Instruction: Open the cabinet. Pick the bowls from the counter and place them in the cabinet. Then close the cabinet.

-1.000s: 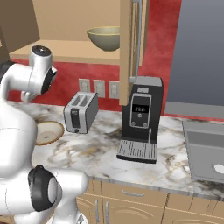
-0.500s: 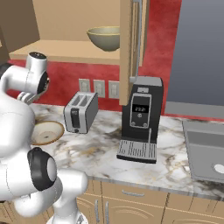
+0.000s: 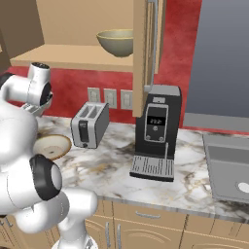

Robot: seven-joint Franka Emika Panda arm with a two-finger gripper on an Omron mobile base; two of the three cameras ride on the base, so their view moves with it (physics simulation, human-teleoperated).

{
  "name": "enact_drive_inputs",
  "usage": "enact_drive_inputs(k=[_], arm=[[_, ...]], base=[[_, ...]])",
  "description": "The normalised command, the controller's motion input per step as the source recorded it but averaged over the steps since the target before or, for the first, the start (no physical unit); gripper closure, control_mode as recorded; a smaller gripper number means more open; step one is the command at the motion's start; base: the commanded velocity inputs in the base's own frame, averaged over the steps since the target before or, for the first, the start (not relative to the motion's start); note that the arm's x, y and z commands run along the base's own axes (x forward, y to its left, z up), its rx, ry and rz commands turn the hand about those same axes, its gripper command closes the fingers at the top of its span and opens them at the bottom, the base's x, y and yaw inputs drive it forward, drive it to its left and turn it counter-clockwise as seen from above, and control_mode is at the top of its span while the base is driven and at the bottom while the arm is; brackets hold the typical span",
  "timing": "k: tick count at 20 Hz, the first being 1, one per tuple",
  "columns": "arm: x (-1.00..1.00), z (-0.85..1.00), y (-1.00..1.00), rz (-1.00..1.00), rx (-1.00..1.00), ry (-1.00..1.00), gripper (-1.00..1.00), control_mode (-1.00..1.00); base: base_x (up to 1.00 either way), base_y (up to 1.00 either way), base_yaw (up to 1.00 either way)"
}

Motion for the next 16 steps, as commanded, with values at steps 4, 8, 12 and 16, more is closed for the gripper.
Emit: enact_drive_inputs(k=[4, 8, 12, 16], arm=[[0.00, -0.33, 0.00, 0.00, -0.07, 0.01, -1.00, -1.00], [0.00, -0.36, 0.00, 0.00, -0.10, 0.00, -1.00, -1.00], [0.00, -0.31, 0.00, 0.00, -0.09, 0.00, -1.00, -1.00], [0.00, -0.30, 0.00, 0.00, -0.08, 0.01, -1.00, -1.00]], base=[[0.00, 0.00, 0.00], [0.00, 0.00, 0.00], [0.00, 0.00, 0.00], [0.00, 0.00, 0.00]])
